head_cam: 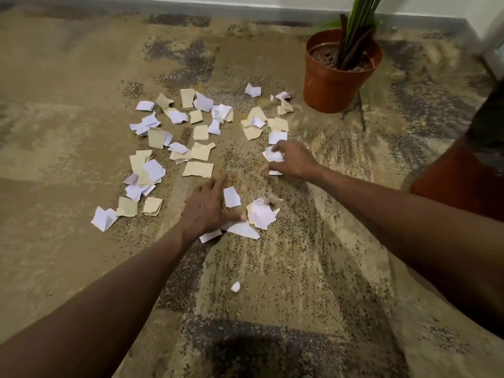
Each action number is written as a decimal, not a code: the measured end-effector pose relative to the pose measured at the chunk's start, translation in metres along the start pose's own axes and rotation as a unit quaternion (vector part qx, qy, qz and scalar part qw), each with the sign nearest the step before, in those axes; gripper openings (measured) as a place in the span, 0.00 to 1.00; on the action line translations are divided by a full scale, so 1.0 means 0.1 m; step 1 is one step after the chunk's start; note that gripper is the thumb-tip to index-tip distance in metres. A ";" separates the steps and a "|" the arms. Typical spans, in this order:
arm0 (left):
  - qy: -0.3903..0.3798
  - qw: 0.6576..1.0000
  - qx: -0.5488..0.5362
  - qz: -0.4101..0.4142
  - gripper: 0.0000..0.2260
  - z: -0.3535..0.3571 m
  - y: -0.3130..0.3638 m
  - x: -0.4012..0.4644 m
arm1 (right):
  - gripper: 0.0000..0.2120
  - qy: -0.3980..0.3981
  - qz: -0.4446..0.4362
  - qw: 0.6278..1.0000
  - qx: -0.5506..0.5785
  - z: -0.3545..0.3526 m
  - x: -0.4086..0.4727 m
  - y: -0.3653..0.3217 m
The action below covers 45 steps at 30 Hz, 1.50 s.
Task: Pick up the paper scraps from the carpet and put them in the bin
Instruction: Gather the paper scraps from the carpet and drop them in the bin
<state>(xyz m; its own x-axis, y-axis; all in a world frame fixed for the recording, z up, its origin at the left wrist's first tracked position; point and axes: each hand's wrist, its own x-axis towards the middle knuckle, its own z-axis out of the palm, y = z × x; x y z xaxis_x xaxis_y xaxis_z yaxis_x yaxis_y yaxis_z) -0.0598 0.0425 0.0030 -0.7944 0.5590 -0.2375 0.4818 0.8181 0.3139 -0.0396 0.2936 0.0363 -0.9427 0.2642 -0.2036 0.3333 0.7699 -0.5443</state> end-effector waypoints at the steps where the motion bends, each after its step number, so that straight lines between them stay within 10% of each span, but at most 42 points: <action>1: -0.020 0.999 0.032 -0.001 0.58 -0.03 0.02 0.04 | 0.30 -0.027 -0.005 0.999 -0.037 0.00 0.08 0.06; 12: -0.129 0.983 0.131 0.026 0.62 0.00 0.19 -0.03 | 0.27 -0.087 -0.176 0.972 -0.127 0.48 -0.22 -0.05; 23: 0.026 0.991 0.032 0.131 0.11 0.00 0.15 -0.60 | 0.13 -0.107 -0.315 0.914 -0.231 0.44 -0.80 -0.09; 30: 0.011 0.999 0.049 0.003 0.46 0.00 -0.09 -0.96 | 0.34 -0.045 -0.203 0.951 -0.228 0.21 -0.54 -0.03; 35: 0.004 0.997 -0.008 -0.079 0.50 0.18 -0.19 -1.16 | 0.55 -0.187 0.017 0.967 -0.173 0.21 -0.33 0.07; 45: 0.006 0.982 -0.158 -0.101 0.46 0.22 0.20 -0.92 | 0.39 -0.184 -0.204 0.930 -0.246 0.61 -0.85 -0.07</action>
<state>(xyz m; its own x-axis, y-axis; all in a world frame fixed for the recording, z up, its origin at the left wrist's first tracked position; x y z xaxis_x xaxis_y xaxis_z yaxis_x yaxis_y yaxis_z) 0.0313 0.0108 0.0109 -0.8675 0.3857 -0.3141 0.1760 0.8286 0.5315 0.0393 0.2304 0.0073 -0.8911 -0.2556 -0.3750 -0.1833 0.9586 -0.2179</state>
